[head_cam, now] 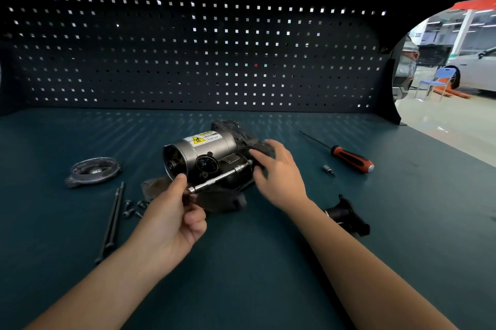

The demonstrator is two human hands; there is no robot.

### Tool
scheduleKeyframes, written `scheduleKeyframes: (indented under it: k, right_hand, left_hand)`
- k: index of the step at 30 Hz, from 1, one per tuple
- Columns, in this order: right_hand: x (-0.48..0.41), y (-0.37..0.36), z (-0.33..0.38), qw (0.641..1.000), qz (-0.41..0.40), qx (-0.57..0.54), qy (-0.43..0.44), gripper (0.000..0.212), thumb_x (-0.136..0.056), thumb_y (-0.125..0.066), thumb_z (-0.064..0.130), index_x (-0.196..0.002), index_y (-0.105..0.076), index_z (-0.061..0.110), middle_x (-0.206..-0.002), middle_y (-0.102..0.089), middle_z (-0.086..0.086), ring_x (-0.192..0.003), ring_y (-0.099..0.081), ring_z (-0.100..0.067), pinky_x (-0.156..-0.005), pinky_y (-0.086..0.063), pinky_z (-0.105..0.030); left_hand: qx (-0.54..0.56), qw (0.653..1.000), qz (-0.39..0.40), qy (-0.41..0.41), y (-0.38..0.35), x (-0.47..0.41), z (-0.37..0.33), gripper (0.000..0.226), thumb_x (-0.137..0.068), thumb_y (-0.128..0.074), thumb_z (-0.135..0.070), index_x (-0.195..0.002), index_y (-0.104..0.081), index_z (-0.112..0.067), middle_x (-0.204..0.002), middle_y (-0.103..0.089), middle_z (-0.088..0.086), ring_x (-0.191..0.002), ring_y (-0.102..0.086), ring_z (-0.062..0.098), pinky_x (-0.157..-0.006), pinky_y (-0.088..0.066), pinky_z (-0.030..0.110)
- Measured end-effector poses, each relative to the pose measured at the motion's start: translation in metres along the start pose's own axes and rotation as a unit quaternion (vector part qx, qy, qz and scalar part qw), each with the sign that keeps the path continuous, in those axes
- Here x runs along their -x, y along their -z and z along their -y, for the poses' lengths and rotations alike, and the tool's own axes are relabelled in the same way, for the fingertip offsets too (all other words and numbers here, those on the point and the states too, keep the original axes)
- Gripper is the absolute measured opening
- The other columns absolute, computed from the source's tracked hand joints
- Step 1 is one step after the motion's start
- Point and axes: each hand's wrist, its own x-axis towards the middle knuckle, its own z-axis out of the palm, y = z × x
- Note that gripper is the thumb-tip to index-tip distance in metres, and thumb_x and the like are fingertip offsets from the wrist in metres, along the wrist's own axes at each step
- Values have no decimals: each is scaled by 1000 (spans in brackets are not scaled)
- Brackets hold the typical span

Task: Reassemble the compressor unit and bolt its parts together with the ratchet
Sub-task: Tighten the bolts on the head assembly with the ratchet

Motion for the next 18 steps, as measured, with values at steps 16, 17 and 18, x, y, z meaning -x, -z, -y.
scheduleKeyframes:
  k: [16, 17, 18]
  right_hand:
    - [4, 3, 15, 931, -147, 160, 293, 36, -52, -89, 4, -85, -76, 11, -78, -71, 2, -74, -68, -16, -80, -49, -56]
    - [4, 3, 14, 931, -150, 161, 291, 35, -53, -89, 5, -85, -76, 11, -78, -71, 3, -74, -68, -16, -80, -48, -58]
    - [4, 3, 14, 931, -153, 163, 290, 35, -54, -89, 5, -85, -76, 11, -78, -71, 3, -74, -68, -15, -81, -48, -58]
  left_hand:
    - [-361, 920, 136, -73, 45, -3, -5, 78, -86, -46, 7, -122, -34, -61, -84, -71, -3, -55, -61, 13, -55, -51, 22]
    - [-469, 859, 142, -148, 51, -2, -7, 87, -83, -51, 5, -121, -27, -70, -98, -67, -11, -66, -64, 10, -64, -51, 19]
    - [-597, 749, 134, -253, 54, -1, -10, 93, -79, -60, 1, -122, -22, -73, -112, -57, -17, -74, -64, 8, -67, -49, 15]
